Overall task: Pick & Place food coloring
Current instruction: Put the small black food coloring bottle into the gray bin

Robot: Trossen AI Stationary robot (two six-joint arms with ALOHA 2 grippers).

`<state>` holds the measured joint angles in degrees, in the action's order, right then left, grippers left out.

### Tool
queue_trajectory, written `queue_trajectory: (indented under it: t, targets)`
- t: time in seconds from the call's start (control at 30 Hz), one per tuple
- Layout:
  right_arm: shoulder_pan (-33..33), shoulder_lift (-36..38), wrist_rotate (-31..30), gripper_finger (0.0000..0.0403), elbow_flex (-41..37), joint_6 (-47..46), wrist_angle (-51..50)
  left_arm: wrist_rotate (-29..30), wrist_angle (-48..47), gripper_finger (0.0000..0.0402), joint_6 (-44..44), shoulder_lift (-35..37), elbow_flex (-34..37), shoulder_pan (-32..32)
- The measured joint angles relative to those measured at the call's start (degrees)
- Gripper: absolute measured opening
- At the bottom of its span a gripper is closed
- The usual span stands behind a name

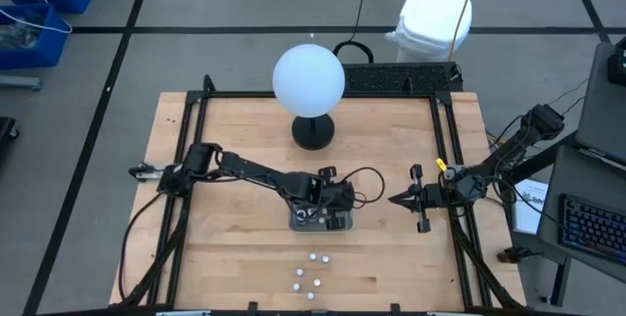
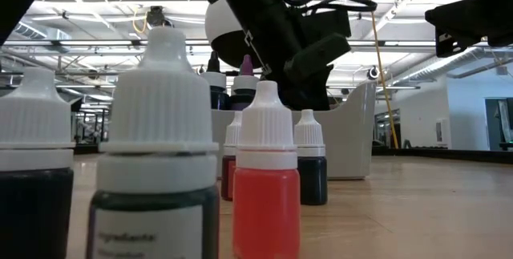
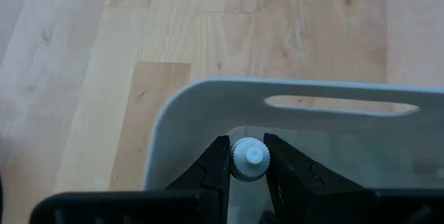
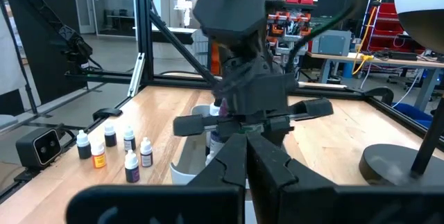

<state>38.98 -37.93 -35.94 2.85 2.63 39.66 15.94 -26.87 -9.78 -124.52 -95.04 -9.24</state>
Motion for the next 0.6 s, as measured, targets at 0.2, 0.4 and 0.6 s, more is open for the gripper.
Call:
queue_trajectory:
  t: [0.2,0.4,0.6]
  targets:
    - [0.0,0.0,0.0,0.0000,0.0,0.0,0.0,-0.7,0.0,0.0072,-0.1,0.0,0.0,0.6]
    - [0.0,0.0,0.0,0.0000,0.0,0.1,0.0,-0.7,-0.3,0.0072,0.1,0.0,0.0,0.9]
    - [0.0,0.0,0.0,0.0000,0.0,0.2,0.0,-1.0,-0.3,0.0077,0.1,0.0,0.0,1.1]
